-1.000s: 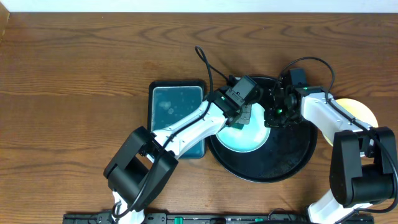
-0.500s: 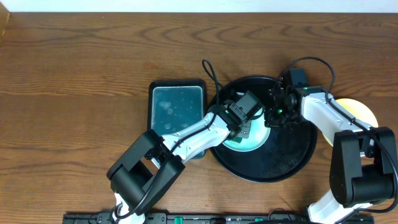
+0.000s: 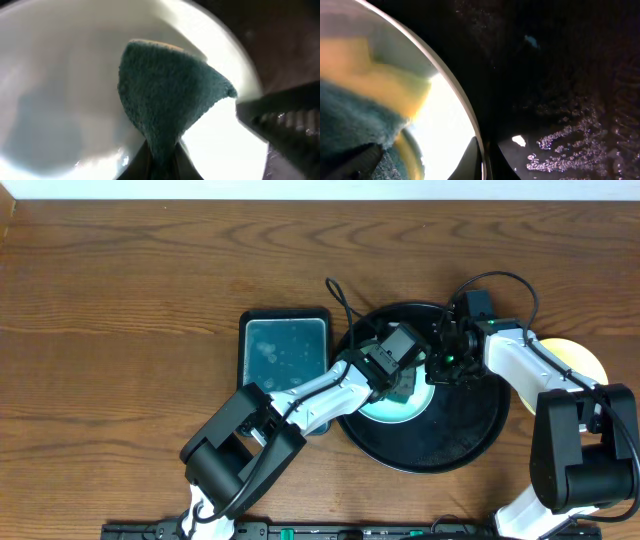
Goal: Clean dirty plates on tray and stack at the side
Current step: 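Rub the sponge over the pale green plate with the left gripper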
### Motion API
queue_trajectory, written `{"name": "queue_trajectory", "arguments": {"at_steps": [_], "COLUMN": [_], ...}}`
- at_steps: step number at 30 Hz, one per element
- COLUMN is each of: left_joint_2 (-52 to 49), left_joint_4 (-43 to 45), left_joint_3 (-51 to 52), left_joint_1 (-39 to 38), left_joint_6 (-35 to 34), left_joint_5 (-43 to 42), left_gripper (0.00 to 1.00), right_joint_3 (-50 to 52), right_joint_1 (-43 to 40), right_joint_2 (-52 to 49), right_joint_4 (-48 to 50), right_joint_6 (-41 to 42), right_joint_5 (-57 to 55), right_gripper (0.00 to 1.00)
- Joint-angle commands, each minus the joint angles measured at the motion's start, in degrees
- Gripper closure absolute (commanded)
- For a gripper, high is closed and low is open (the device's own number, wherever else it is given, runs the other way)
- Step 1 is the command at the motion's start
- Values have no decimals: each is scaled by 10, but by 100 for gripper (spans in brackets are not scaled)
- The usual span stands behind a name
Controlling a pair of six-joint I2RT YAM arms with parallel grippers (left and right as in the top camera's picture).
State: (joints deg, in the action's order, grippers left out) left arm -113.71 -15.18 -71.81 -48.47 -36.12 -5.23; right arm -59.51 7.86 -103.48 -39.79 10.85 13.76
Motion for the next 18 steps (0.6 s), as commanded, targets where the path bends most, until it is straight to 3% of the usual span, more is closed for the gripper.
{"name": "queue_trajectory", "arguments": {"at_steps": [1, 4, 8, 13, 18], "left_joint_2": [-10, -10, -10, -9, 1], "left_joint_4": [-48, -100, -102, -54, -35], "left_joint_3": [1, 1, 1, -3, -18], "left_joint_1": [4, 10, 30, 64, 82], "left_joint_6": [20, 20, 19, -4, -4], "left_joint_5": [17, 91, 158, 157, 86], "left_gripper": [92, 92, 92, 92, 92], "right_joint_3": [3, 3, 3, 3, 3], "right_joint_1": [5, 5, 5, 5, 5], "right_joint_2": [-5, -5, -5, -5, -5], "right_joint_4": [0, 0, 1, 1, 2], "right_joint_6": [-2, -2, -2, -2, -5], "right_joint_5": [-17, -17, -17, -17, -17], "right_gripper": [99, 99, 99, 99, 99]}}
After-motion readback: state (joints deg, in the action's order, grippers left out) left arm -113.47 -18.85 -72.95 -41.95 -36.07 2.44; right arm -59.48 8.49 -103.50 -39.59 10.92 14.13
